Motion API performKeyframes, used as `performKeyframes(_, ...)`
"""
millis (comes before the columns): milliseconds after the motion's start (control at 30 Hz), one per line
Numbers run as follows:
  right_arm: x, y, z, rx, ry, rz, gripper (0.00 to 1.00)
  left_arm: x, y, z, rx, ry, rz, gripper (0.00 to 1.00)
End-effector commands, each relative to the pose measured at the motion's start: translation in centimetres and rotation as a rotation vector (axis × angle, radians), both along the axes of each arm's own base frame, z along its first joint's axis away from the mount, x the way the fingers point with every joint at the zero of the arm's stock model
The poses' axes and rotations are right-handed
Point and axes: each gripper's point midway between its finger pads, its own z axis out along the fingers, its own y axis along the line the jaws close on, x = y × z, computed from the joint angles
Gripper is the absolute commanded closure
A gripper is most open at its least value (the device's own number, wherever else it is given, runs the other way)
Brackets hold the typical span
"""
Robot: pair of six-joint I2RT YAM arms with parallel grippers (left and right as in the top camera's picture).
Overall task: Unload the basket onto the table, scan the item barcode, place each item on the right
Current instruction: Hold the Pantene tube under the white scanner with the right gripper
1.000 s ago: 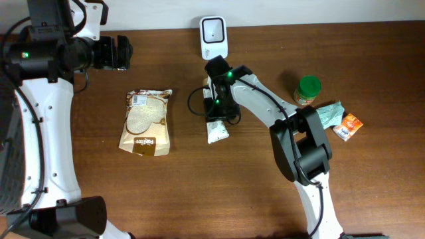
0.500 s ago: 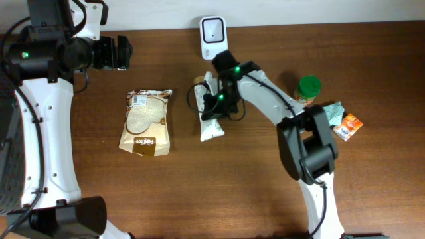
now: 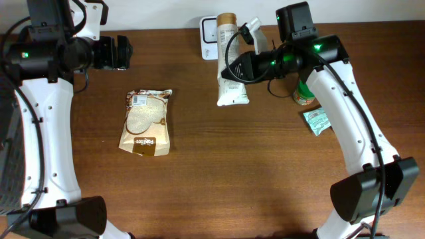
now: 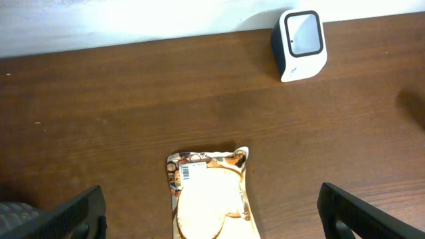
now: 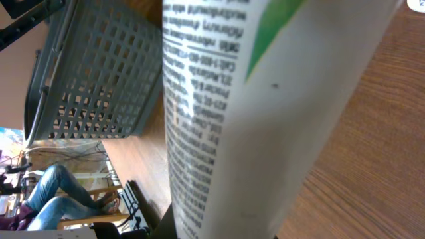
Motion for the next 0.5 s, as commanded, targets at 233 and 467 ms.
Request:
performKeyframes(233, 5.1, -1.6, 4.0, -0.360, -0.380, -0.275, 0.96, 0.1, -0.1, 0.1, 0.003, -0.007, -0.017, 0.01)
performKeyframes(467, 14.9, -2.0, -0.4, -0.961, -0.809, -0.410, 0.96, 0.1, 0.0, 0.1, 0.003, -0.007, -0.016, 0.01)
